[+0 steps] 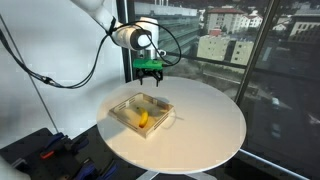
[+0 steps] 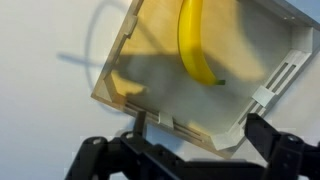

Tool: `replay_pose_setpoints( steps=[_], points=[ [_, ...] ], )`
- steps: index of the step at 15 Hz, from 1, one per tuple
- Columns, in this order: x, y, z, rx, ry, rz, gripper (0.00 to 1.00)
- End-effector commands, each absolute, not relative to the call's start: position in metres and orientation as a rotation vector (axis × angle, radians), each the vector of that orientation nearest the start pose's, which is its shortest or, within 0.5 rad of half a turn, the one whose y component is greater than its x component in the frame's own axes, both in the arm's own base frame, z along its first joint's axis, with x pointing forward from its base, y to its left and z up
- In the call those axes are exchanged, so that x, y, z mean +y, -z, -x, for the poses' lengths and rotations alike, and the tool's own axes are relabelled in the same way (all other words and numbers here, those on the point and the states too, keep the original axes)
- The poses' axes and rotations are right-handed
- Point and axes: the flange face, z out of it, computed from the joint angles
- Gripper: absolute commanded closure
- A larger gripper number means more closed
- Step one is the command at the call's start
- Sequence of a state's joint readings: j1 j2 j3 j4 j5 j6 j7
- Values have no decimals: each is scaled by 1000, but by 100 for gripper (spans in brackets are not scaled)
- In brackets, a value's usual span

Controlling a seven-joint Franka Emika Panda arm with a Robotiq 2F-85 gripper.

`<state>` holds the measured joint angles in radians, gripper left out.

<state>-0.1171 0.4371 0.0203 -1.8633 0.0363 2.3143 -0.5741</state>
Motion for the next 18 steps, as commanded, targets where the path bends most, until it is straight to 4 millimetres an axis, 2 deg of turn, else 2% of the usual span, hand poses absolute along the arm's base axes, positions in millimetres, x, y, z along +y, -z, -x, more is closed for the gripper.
replay_pose_setpoints(
  steps=[1, 6, 13, 18],
  points=[
    [-49, -289, -648, -733, 75, 3021, 0],
    [-37, -283, -657, -834, 62, 2993, 0],
    [-41, -262, -655, -887, -54, 2990, 0],
    [-42, -249, -649, -965, -77, 2973, 0]
  ],
)
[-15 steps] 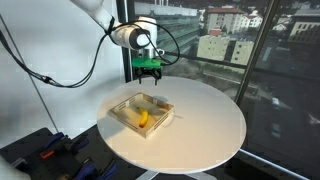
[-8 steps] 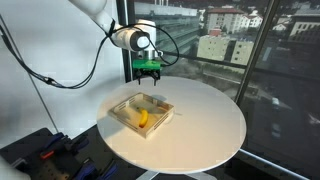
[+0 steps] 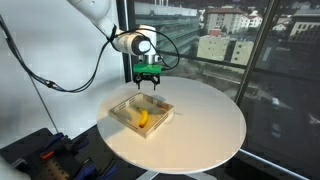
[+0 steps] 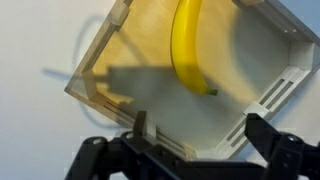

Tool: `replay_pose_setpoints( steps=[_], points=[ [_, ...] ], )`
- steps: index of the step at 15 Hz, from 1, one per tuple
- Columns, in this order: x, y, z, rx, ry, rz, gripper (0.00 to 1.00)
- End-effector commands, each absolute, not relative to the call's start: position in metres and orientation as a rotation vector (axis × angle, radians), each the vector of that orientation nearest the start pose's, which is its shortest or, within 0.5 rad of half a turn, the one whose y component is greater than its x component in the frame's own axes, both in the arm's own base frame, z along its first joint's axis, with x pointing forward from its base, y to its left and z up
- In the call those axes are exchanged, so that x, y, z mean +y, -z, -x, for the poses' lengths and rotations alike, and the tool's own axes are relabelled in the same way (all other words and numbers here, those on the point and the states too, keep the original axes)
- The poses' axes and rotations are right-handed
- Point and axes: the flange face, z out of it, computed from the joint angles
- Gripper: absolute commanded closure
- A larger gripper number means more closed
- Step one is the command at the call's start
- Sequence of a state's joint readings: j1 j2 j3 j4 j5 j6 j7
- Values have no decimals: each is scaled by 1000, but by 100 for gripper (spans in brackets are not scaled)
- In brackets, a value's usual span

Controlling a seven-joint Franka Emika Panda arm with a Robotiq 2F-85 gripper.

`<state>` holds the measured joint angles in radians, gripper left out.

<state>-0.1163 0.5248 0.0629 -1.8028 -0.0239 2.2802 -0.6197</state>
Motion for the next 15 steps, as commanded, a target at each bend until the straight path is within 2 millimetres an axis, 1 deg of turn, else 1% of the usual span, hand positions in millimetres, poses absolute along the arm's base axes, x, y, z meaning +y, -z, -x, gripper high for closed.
replay_pose_setpoints(
  steps=[1, 8, 12, 15],
  points=[
    [-43, -246, -649, -991, -78, 2972, 0],
    [-43, -228, -645, -1212, -95, 2914, 0],
    [-44, -216, -637, -1299, -121, 2885, 0],
    [-43, -204, -630, -1343, -140, 2875, 0]
  ],
)
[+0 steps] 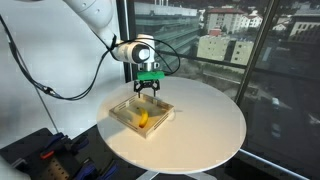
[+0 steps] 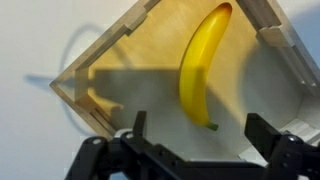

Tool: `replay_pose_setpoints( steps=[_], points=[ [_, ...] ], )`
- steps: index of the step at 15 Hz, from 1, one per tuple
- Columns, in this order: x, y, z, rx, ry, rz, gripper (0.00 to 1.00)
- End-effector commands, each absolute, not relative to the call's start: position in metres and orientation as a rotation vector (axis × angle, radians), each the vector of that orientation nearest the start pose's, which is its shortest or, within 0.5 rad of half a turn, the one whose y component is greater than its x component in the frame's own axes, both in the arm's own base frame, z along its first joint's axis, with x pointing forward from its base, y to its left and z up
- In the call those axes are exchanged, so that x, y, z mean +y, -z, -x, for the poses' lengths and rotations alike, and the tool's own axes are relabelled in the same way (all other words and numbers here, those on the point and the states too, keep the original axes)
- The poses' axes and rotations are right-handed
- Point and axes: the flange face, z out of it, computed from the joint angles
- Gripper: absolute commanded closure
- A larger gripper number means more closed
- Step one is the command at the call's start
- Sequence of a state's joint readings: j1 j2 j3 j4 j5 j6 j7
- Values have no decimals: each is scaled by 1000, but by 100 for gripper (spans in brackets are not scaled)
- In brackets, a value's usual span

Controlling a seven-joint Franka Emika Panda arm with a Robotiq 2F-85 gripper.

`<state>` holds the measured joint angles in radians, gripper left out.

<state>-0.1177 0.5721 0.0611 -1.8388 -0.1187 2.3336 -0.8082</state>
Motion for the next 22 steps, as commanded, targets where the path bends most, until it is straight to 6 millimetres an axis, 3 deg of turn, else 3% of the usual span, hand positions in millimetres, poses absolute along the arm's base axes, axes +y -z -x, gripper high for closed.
replay_pose_setpoints(
  steps=[1, 22],
  points=[
    [-43, -200, -629, -1347, -146, 2874, 0],
    [-37, -122, -622, -1395, -153, 2860, 0]
  ],
)
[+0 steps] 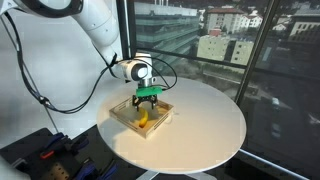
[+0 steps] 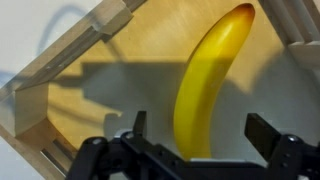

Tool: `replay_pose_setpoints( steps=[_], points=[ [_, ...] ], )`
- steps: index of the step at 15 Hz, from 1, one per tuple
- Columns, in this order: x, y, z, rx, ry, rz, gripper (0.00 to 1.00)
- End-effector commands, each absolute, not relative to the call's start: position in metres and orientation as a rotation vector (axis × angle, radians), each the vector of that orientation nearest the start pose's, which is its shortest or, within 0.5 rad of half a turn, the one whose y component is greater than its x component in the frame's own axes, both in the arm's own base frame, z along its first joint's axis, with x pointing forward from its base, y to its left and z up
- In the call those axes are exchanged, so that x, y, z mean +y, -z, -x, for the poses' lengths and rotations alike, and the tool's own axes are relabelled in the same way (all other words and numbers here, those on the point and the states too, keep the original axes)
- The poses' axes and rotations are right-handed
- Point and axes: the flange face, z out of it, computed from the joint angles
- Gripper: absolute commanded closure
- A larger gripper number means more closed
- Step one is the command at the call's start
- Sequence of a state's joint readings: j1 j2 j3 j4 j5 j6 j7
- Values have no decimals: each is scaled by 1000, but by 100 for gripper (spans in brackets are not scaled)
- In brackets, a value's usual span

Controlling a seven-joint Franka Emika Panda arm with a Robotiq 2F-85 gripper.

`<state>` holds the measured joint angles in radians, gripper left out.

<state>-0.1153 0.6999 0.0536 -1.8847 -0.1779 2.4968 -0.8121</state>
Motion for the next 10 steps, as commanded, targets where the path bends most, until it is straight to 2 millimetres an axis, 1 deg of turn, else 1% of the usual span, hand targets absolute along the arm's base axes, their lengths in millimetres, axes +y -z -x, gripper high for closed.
replay_pose_setpoints(
  steps=[1, 5, 10],
  points=[
    [-37, -120, -623, -1396, -153, 2860, 0],
    [-36, -115, -627, -1397, -126, 2865, 0],
    [-37, -114, -644, -1381, -47, 2884, 0]
  ],
)
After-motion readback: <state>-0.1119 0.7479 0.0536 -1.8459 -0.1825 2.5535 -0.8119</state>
